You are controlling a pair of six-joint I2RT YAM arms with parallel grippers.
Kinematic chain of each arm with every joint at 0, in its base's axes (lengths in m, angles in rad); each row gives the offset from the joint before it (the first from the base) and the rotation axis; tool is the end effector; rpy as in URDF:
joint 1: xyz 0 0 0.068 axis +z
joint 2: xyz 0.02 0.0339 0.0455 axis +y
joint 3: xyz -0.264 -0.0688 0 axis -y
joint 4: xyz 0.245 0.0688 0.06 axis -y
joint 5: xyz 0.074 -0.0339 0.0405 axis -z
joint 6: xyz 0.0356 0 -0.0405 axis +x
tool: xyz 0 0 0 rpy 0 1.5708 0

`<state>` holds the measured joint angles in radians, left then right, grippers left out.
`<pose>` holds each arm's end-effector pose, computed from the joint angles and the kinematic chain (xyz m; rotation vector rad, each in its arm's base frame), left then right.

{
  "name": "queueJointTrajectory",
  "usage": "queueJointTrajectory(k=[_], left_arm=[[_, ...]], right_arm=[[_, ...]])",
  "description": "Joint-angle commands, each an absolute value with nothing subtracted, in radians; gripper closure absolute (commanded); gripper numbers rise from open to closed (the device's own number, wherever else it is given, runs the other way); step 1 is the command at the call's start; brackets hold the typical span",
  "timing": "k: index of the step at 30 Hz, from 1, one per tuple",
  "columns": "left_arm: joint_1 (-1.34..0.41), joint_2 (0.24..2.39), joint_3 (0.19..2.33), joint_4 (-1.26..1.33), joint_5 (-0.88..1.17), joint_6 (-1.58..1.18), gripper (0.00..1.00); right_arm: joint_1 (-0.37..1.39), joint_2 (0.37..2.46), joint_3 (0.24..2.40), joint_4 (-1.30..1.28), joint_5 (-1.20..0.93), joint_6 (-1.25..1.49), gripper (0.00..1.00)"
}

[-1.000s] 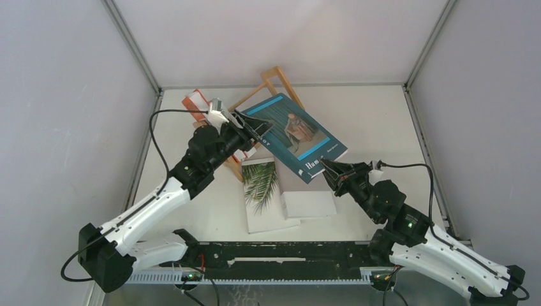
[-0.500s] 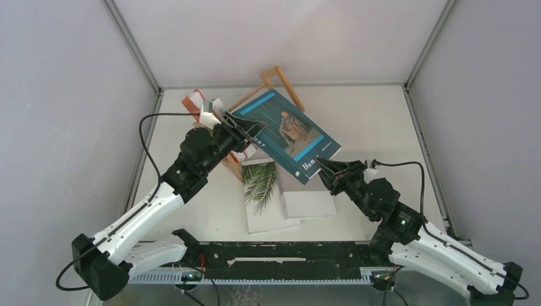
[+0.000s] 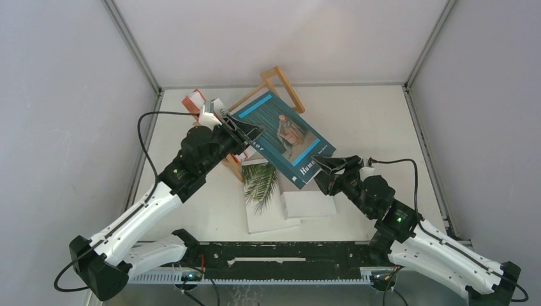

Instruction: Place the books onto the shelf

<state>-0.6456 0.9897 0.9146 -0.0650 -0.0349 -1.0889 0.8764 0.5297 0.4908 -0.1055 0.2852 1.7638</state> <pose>0.1864 -0.1388 0.3603 -0.4410 1.8272 -1.2240 0.1014 0.1061 0.2818 1.0953 1.7191 1.6232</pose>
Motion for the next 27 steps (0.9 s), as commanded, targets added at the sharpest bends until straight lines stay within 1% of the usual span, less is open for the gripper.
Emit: queueJointTrajectory(k=[1,13,24,27], left_arm=[[-0.643,0.986,1.006,-0.109,-0.09,-0.984,0.57],[-0.643,1.008,1.102,-0.169,-0.133,-0.933,0.61],[-0.643,1.052,1.217,-0.229,-0.156,-0.88,0.62],[-0.643,1.067,1.255,-0.245,-0.157,-0.869,0.61]], right_arm=[[0.855,0.513,0.505,-0.022,0.25,1.733,0.37],[0.82,0.494,0.533,-0.088,0.206,1.65,0.35],[0.812,0.518,0.614,-0.213,0.181,1.496,0.35],[0.813,0.547,0.66,-0.258,0.167,1.401,0.35]])
